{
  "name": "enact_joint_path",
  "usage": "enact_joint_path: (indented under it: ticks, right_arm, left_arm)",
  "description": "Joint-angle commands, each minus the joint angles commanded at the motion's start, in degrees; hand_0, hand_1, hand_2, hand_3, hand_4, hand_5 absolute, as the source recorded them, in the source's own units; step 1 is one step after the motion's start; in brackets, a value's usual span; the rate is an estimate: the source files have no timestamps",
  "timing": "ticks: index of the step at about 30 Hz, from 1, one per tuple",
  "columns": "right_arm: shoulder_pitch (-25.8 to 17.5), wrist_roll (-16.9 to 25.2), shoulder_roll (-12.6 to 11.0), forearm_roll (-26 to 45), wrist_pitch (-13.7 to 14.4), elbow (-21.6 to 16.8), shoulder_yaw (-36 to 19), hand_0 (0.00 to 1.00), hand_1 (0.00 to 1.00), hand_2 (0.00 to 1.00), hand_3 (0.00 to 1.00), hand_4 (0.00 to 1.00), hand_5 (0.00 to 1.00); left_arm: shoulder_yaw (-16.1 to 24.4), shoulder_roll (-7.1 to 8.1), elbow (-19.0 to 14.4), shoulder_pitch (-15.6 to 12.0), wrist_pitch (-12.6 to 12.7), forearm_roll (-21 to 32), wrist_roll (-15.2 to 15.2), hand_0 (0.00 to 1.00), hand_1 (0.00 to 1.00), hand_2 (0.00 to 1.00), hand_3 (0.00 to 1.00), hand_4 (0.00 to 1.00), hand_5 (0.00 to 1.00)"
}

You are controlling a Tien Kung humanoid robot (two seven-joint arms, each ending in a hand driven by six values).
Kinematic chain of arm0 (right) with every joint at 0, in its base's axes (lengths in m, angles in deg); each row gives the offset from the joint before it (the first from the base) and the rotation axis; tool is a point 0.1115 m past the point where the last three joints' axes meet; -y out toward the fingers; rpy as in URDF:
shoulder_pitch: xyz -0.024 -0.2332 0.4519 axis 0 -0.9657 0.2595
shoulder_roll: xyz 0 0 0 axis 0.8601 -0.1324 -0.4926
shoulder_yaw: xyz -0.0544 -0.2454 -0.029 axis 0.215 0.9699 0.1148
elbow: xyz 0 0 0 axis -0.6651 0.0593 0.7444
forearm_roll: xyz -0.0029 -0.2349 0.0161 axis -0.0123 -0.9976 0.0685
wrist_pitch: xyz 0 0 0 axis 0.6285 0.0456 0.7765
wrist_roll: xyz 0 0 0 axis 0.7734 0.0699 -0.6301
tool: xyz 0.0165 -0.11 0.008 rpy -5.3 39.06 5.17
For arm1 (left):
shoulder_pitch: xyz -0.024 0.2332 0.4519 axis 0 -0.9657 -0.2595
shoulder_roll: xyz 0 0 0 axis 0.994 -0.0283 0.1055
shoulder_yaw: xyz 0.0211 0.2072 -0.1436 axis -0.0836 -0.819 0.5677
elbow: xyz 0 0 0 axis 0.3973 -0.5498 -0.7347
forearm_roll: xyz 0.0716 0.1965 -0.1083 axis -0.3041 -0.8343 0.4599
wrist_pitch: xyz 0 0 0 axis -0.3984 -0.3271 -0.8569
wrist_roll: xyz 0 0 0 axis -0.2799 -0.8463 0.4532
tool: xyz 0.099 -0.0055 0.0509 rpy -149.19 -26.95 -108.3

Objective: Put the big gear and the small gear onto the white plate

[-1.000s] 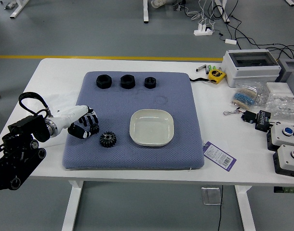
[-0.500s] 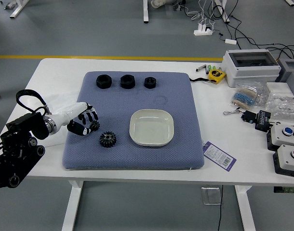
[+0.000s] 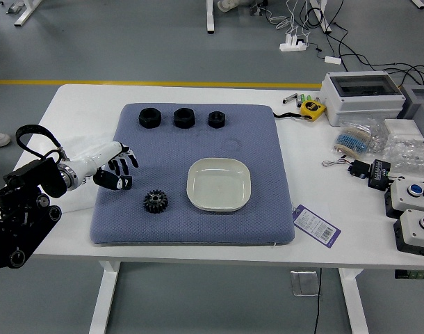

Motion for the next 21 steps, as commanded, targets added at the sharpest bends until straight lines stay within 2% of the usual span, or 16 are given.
enact_joint_path:
  ticks: [4, 5, 10, 11, 16, 17, 21]
  right_arm:
    - [0.0, 0.0, 0.0, 0.0, 0.0, 0.0, 0.0, 0.7, 0.679, 0.758, 0.626, 0.837, 0.741]
    - [0.0, 0.0, 0.0, 0.0, 0.0, 0.0, 0.0, 0.699, 0.679, 0.757, 0.626, 0.837, 0.741]
    - [0.0, 0.0, 0.0, -0.2, 0.0, 0.0, -0.1, 0.699, 0.679, 0.757, 0.626, 0.837, 0.741]
    - [0.0, 0.0, 0.0, -0.3, 0.0, 0.0, -0.2, 0.699, 0.678, 0.756, 0.626, 0.837, 0.74]
    - [0.0, -0.1, 0.0, -0.4, 0.0, 0.0, -0.2, 0.699, 0.678, 0.756, 0.626, 0.837, 0.74]
    - [0.0, -0.1, 0.0, -0.4, 0.0, 0.0, -0.2, 0.699, 0.679, 0.757, 0.625, 0.837, 0.741]
    - [0.1, -0.2, 0.0, -0.7, 0.1, 0.0, -0.4, 0.699, 0.679, 0.757, 0.625, 0.837, 0.741]
  left_arm:
    - [0.1, 0.05, -0.1, 0.0, 0.1, -0.4, 0.0, 0.457, 0.436, 0.477, 0.559, 0.708, 0.002]
    - [0.2, 0.08, -0.2, -0.1, 0.1, -0.4, 0.0, 0.472, 0.477, 0.522, 0.57, 0.714, 0.002]
    - [0.5, 0.52, -2.8, -0.2, 0.2, -0.5, 0.0, 0.472, 0.477, 0.522, 0.57, 0.714, 0.002]
    - [0.5, 0.61, -3.3, -0.2, 0.1, -0.5, 0.0, 0.483, 0.519, 0.553, 0.588, 0.799, 0.002]
    - [0.0, 1.31, -4.6, -0.2, -1.9, -2.0, 0.7, 0.483, 0.519, 0.553, 0.588, 0.799, 0.002]
    - [-0.1, 1.38, -4.6, -0.1, -2.2, -2.4, 0.9, 0.596, 0.636, 0.686, 0.68, 0.959, 0.011]
    - [-0.7, 1.28, -3.5, 0.1, -2.5, -3.4, 0.9, 0.596, 0.636, 0.686, 0.68, 0.959, 0.011]
